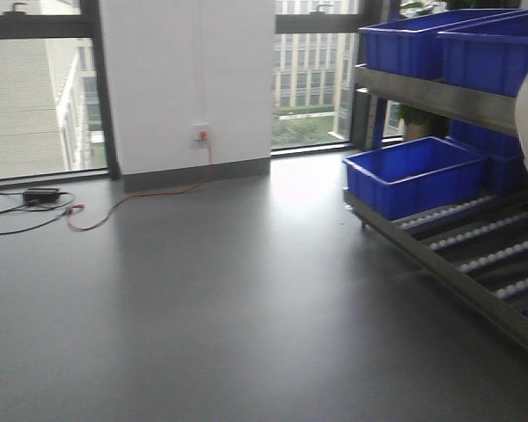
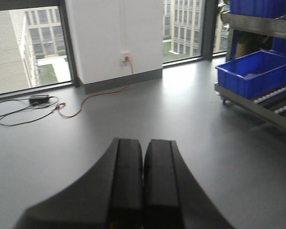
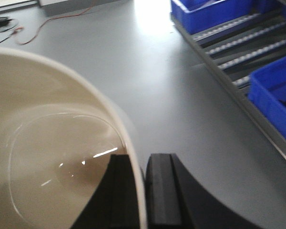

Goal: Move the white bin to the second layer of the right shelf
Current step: 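Drive the base past the crate racks toward the roller shelf, then drive up to the roller shelf and align with its second layer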

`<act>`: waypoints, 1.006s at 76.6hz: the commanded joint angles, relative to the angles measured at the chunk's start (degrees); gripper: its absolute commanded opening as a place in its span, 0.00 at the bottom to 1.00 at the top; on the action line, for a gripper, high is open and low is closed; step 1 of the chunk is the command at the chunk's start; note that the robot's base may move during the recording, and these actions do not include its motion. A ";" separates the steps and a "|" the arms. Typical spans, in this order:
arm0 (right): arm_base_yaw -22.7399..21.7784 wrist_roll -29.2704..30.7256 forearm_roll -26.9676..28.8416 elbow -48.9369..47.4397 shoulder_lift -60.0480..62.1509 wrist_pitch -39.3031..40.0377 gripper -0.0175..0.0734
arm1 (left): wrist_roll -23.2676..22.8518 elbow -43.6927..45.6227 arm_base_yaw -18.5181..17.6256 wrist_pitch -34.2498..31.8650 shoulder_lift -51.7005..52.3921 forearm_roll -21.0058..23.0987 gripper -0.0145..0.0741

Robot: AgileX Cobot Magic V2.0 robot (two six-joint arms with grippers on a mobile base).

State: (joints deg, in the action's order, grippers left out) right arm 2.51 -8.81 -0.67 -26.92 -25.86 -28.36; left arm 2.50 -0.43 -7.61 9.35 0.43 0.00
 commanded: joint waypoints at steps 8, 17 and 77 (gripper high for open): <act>-0.38 0.15 -0.28 -1.84 -0.12 5.34 0.22 | -0.30 -2.11 -0.19 -4.91 0.79 0.00 0.26; -0.38 0.15 -0.28 -1.84 -0.12 5.34 0.22 | -0.30 -2.11 -0.19 -4.91 0.79 0.00 0.26; -0.38 0.15 -0.28 -1.84 -0.12 5.34 0.22 | -0.30 -2.11 -0.19 -4.91 0.79 0.00 0.26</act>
State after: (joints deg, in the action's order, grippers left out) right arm 2.51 -8.81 -0.67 -26.92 -25.86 -28.36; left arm 2.50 -0.43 -7.61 9.35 0.43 0.00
